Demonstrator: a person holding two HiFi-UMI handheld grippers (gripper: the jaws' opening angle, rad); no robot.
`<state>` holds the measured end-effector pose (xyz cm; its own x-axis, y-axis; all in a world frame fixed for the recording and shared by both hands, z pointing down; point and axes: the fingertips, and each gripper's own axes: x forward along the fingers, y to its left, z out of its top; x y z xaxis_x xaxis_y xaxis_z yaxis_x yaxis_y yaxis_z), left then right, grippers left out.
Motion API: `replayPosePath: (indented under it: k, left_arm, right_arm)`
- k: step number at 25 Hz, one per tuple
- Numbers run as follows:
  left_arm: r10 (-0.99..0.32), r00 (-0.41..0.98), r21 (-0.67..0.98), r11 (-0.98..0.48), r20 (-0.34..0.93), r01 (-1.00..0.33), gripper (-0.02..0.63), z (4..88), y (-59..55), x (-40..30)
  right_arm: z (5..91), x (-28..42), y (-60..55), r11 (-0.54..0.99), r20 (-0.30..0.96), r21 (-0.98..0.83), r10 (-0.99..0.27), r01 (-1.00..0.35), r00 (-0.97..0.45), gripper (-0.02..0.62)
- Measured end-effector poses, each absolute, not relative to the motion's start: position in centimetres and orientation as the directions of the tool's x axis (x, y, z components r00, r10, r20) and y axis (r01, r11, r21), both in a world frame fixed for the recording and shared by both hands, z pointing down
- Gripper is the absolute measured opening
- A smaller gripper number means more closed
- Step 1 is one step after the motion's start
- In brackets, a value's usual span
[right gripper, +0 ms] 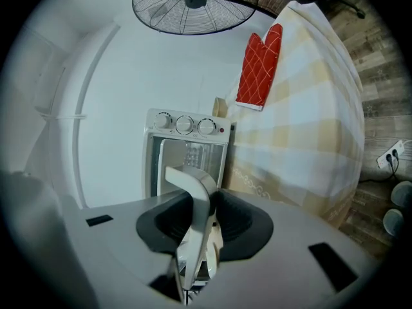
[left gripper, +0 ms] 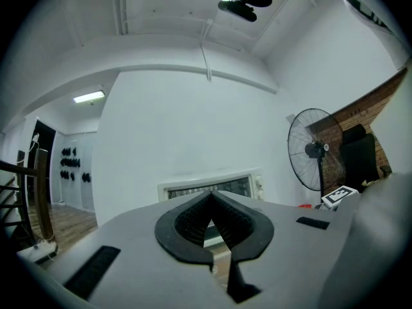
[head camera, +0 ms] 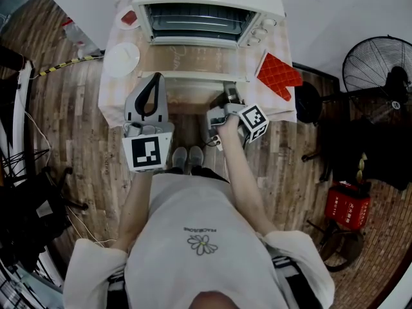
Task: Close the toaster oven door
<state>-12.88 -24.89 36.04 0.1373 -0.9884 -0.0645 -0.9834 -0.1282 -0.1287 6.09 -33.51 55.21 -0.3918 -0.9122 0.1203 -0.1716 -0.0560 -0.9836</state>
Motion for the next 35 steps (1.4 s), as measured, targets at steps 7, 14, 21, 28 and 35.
replayPosePath:
  k: [7,14,21,28,35]
  left_arm:
    - [-0.988,0.133,-0.127,-0.122,-0.081,-0.984,0.015,35.5,-24.1,-13.1]
    - [-0.989,0.122,-0.124,-0.111,-0.082,-0.986,0.015,35.3,-23.7,-13.6]
    - [-0.989,0.114,-0.124,-0.102,-0.097,-0.987,0.015,34.9,-23.5,-13.9]
    - [-0.989,0.115,-0.131,-0.102,-0.096,-0.986,0.015,34.7,-23.5,-13.9]
    - [-0.988,0.12,-0.135,-0.106,-0.095,-0.985,0.015,34.7,-23.2,-13.6]
  right_arm:
    - [53.8,6.0,-33.9,-0.042,0.102,-0.986,-0.917,-0.161,-0.385,0.074]
    - [50.9,5.9,-35.6,0.027,0.047,-0.982,-0.921,-0.184,-0.386,0.087]
    - [49.3,5.7,-36.5,0.054,0.017,-0.983,-0.924,-0.174,-0.381,0.087]
    - [48.8,5.7,-36.9,0.057,0.007,-0.986,-0.926,-0.158,-0.377,0.086]
    - [47.2,5.5,-38.0,0.083,-0.022,-0.986,-0.925,-0.146,-0.38,0.086]
